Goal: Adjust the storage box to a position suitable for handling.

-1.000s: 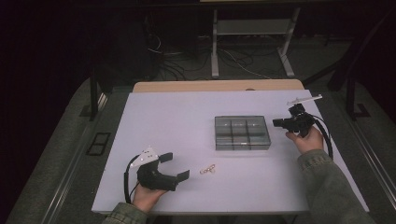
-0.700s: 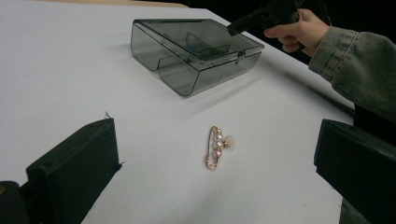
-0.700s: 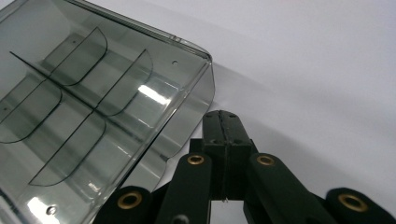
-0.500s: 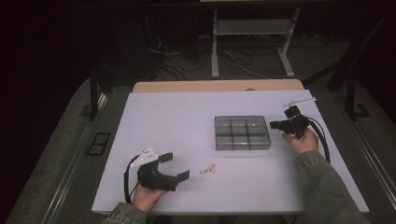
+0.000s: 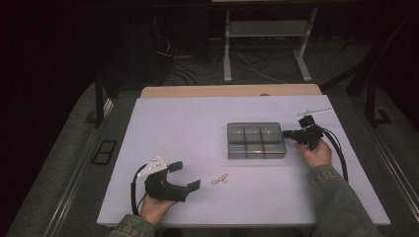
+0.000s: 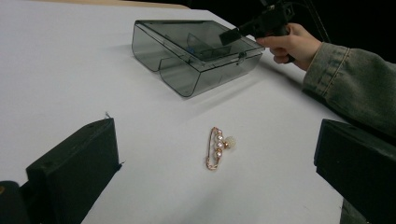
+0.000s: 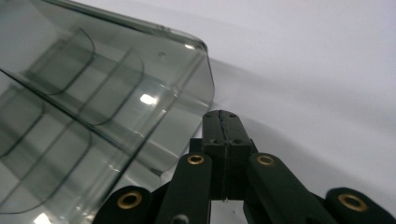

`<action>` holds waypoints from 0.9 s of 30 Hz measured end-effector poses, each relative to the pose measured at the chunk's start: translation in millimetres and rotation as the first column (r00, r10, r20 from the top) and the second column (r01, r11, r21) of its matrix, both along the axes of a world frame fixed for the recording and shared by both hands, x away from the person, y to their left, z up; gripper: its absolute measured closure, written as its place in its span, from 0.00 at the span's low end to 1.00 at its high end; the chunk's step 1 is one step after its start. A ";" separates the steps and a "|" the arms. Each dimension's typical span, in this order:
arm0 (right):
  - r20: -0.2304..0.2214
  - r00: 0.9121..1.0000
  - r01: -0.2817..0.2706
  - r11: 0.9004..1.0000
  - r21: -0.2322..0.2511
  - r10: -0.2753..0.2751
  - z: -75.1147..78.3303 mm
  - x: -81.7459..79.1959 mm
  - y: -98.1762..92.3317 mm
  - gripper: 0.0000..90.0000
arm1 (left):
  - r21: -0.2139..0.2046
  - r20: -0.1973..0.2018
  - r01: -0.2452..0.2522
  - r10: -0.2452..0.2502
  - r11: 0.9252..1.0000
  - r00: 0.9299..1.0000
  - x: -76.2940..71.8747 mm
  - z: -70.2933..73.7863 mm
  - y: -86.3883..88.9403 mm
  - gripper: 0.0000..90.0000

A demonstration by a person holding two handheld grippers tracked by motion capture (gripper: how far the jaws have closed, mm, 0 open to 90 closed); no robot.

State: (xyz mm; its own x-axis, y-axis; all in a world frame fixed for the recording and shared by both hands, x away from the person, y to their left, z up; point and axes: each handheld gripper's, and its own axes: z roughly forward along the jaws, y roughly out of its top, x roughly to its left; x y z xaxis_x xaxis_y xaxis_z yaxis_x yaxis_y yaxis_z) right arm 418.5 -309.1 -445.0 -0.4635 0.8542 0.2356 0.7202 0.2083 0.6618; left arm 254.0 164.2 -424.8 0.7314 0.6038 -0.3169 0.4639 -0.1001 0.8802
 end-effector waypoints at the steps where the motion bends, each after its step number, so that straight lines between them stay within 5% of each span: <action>1: -0.003 1.000 0.000 1.000 -0.004 0.000 -1.2 0.5 0.0 1.00 | 0.000 0.000 -0.001 0.001 1.000 1.000 -0.1 0.1 -0.1 0.00; 17: 0.039 0.999 -0.027 1.000 0.015 0.027 0.8 3.1 7.5 1.00 | 0.000 0.005 0.012 -0.012 1.000 1.000 -0.9 0.8 -1.5 0.00; 27: 0.004 1.000 -0.025 0.999 0.043 0.025 0.9 3.1 6.0 1.00 | -0.011 0.012 0.013 -0.012 1.000 1.000 -1.4 1.8 -1.0 0.00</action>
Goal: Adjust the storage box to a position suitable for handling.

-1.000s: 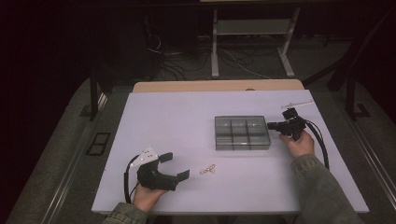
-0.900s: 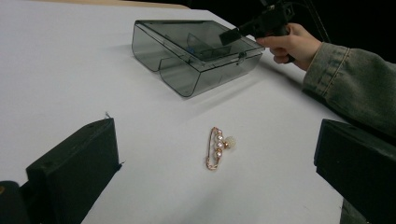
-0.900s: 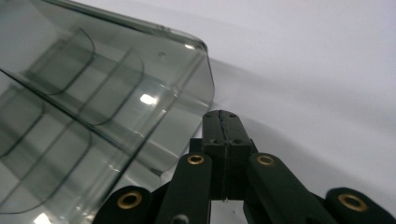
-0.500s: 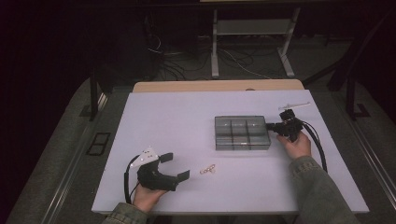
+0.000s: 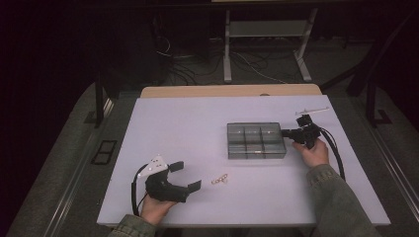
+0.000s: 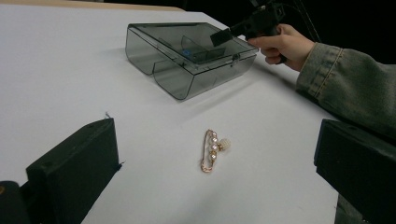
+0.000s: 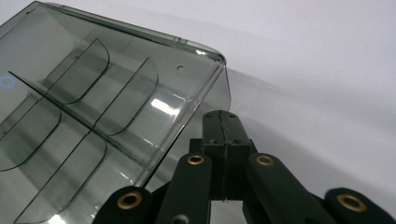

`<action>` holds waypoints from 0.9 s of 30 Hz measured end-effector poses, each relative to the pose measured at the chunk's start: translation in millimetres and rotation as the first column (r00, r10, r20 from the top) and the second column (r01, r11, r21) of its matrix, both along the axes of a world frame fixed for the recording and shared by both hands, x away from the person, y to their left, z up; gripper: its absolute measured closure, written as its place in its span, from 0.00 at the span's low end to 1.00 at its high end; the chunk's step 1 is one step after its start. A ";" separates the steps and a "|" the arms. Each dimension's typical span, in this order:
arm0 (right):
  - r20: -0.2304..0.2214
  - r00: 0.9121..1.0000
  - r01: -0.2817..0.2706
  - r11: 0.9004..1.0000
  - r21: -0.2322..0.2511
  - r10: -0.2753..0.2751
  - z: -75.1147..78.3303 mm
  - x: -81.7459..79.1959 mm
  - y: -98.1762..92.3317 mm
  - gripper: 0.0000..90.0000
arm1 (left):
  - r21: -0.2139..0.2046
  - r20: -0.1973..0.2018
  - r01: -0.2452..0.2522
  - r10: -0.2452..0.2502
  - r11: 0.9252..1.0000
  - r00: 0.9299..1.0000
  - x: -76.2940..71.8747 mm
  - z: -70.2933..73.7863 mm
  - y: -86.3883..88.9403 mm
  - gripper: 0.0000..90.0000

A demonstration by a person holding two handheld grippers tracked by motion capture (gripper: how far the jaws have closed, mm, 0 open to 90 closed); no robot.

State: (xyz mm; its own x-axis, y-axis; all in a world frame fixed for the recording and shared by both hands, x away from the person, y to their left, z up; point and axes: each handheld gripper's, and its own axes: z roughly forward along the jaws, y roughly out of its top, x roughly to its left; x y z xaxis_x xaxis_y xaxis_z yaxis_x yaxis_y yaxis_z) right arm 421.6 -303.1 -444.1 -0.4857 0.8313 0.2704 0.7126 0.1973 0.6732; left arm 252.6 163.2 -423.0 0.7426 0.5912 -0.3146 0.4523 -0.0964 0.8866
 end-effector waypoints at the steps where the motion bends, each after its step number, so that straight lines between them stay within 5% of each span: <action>1: -0.003 1.000 -0.002 1.000 -0.002 0.002 0.1 -0.2 0.1 1.00 | -0.003 0.001 -0.002 0.002 1.000 1.000 0.1 0.0 0.3 0.00; 7: -0.028 1.000 -0.002 1.000 0.008 0.002 -0.8 -1.0 0.7 1.00 | -0.002 -0.001 -0.007 0.007 1.000 1.000 1.0 -0.1 1.2 0.00; 27: -0.049 0.991 -0.124 0.992 -0.001 0.124 5.9 -12.2 16.8 1.00 | -0.005 -0.001 -0.009 0.009 1.000 1.000 1.0 0.3 1.8 0.00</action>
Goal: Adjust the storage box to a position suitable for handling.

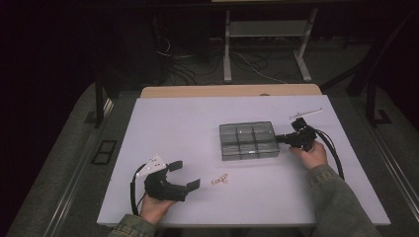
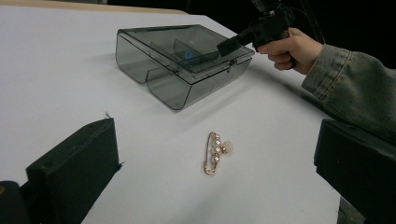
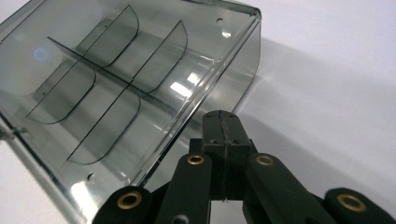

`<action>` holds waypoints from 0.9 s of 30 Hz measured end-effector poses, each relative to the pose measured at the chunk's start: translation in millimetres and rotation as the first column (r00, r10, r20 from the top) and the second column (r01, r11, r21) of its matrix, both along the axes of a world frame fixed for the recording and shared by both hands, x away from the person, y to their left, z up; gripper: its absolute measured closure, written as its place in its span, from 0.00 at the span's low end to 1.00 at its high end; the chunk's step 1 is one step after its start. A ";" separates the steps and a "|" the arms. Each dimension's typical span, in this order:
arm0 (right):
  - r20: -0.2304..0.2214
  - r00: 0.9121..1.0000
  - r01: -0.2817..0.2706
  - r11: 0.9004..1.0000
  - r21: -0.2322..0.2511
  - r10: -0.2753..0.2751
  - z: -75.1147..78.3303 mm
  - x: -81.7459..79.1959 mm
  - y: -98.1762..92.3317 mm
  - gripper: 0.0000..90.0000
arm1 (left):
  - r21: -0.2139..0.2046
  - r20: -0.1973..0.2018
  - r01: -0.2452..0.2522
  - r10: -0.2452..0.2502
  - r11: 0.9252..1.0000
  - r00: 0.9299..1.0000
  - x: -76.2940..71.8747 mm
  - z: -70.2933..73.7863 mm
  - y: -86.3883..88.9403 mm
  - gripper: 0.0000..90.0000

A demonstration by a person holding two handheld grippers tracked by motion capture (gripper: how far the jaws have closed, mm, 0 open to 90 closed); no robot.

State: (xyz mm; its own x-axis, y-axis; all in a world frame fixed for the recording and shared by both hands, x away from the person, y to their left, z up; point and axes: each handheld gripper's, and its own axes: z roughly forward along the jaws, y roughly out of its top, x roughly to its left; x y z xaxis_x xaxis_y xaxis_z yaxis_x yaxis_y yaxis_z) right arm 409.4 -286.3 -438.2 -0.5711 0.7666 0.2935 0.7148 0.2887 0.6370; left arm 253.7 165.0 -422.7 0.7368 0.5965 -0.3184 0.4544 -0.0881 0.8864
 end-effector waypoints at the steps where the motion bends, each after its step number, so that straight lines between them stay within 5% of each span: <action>1: 0.002 1.000 -0.005 1.000 0.001 0.005 0.2 -0.4 0.6 1.00 | -0.001 0.000 0.000 0.000 1.000 1.000 0.1 0.0 0.1 0.00; 27: -0.032 0.993 -0.117 0.993 0.006 0.117 3.9 -16.6 22.0 1.00 | -0.001 -0.005 -0.009 0.009 1.000 1.000 1.2 -0.4 1.2 0.00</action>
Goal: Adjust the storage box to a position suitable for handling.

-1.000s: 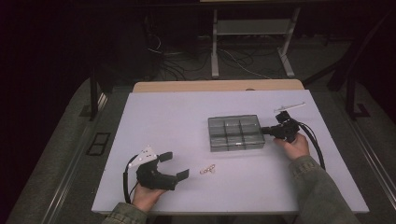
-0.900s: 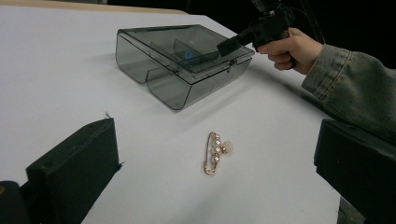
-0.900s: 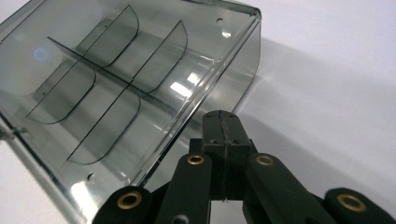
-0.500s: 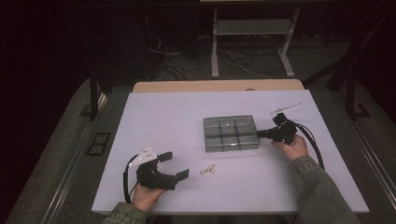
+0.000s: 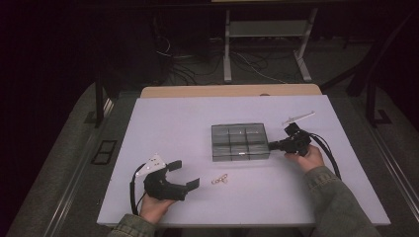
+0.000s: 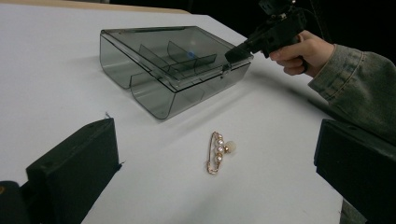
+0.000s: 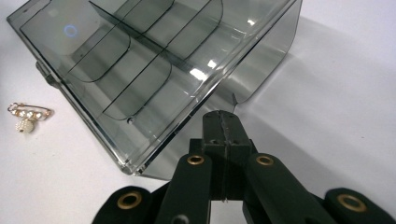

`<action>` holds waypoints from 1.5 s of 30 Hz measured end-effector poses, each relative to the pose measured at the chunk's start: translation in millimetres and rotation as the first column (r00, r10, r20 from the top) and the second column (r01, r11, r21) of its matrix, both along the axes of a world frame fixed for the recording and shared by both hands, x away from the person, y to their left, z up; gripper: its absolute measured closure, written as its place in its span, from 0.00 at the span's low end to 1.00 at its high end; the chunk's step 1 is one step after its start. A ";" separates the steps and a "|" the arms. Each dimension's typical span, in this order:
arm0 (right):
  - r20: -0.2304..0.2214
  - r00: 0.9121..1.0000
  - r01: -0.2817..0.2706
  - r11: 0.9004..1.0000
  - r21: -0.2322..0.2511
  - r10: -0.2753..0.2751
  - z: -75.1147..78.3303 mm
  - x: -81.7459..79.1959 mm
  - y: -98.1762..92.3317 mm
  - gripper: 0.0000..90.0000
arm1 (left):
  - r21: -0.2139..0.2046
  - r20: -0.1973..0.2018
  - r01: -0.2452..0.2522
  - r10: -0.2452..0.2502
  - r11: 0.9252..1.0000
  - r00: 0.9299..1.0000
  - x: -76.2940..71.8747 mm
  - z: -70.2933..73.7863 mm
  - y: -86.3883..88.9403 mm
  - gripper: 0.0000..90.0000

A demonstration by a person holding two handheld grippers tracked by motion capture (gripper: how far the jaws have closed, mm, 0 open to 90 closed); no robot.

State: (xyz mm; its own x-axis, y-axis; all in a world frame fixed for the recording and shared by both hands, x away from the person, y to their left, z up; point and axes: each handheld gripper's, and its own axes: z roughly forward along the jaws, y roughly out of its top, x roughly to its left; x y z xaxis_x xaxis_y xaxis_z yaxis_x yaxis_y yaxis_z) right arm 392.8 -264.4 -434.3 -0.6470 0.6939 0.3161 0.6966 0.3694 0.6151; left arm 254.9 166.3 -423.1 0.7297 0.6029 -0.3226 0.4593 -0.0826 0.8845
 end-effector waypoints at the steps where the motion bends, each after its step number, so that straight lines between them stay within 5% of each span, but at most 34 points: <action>1: -0.001 1.000 -0.004 1.000 0.000 0.004 0.2 -0.4 0.6 1.00 | 0.000 0.000 0.000 0.000 1.000 1.000 0.0 0.0 0.1 0.00; 28: -0.015 1.000 -0.021 1.000 0.014 0.021 -0.3 -6.0 7.9 1.00 | 0.000 0.002 -0.002 0.002 1.000 1.000 -0.5 0.4 0.4 0.00; 45: 0.025 1.000 0.003 0.996 0.090 -0.006 18.1 -18.8 1.5 0.95 | 0.000 0.003 0.000 0.000 1.000 1.000 -0.7 0.5 0.5 0.00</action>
